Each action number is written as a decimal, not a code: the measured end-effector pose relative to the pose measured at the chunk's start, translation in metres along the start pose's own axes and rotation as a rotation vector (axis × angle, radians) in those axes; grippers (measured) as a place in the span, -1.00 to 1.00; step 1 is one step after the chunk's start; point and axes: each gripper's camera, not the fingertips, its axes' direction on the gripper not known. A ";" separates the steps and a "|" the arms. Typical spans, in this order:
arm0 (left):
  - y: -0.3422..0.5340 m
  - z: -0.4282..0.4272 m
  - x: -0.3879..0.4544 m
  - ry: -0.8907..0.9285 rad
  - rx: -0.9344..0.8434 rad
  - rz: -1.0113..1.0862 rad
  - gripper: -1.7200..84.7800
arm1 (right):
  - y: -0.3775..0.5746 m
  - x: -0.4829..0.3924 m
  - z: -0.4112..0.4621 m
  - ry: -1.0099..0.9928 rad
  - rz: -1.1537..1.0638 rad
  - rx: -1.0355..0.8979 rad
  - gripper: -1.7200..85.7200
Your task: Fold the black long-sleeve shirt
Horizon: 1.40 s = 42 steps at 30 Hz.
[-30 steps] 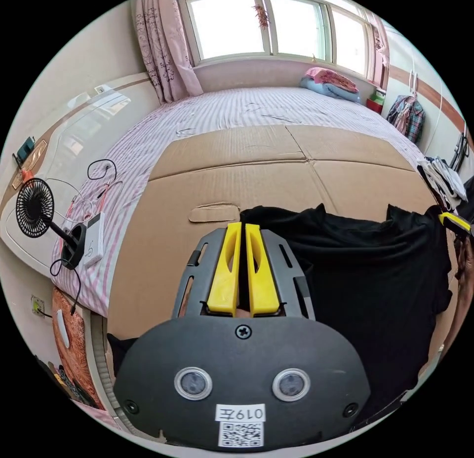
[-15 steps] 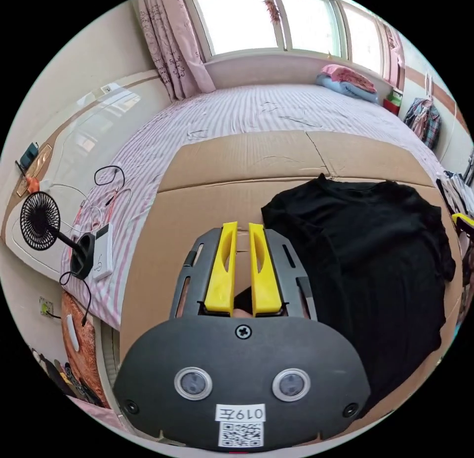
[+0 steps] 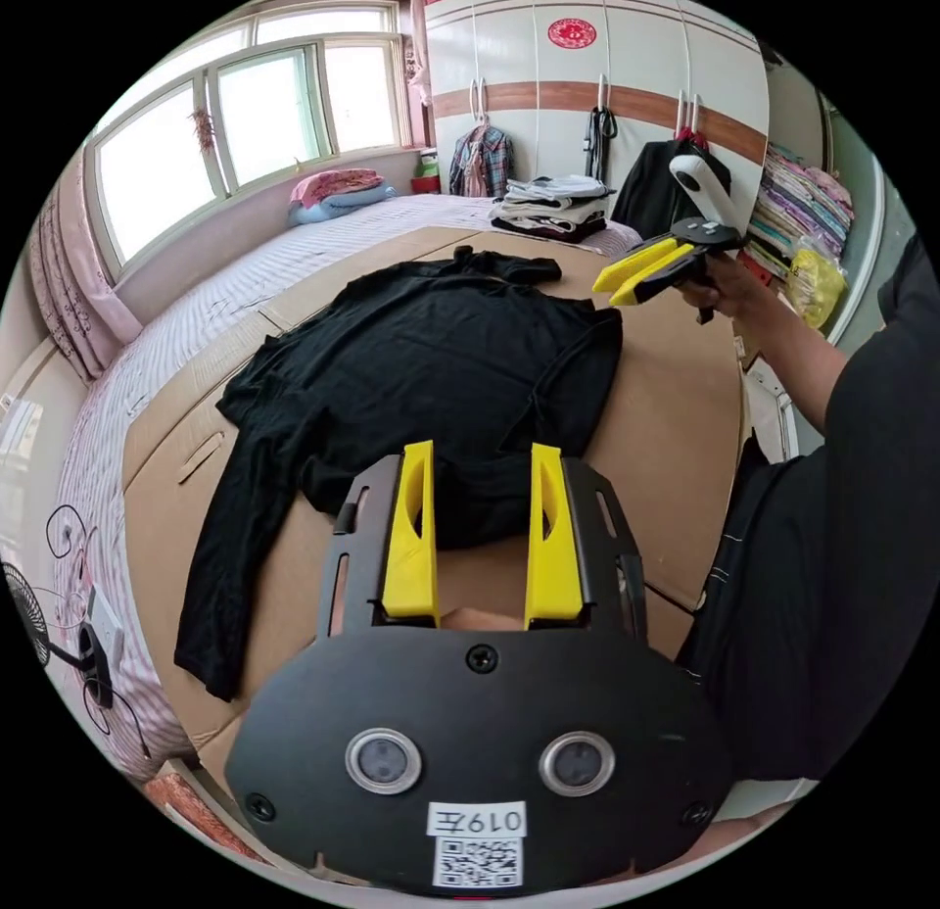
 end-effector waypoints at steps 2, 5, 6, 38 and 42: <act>0.009 -0.002 -0.014 -0.012 -0.005 -0.024 -0.64 | 0.004 0.001 0.007 0.035 -0.010 -0.050 -0.69; 0.020 0.002 -0.034 -0.054 -0.034 -0.017 -0.64 | 0.005 0.004 0.019 0.105 -0.031 -0.129 -0.69; 0.024 0.008 -0.045 -0.057 -0.054 -0.031 -0.65 | 0.004 0.007 0.024 0.108 -0.030 -0.142 -0.70; 0.158 -0.054 -0.093 0.207 0.044 0.001 -0.84 | 0.022 0.040 -0.010 -0.146 -0.099 -0.172 -0.89; 0.112 -0.019 -0.064 0.262 0.152 0.111 -0.76 | 0.011 0.020 0.012 -0.204 -0.196 -0.296 -0.95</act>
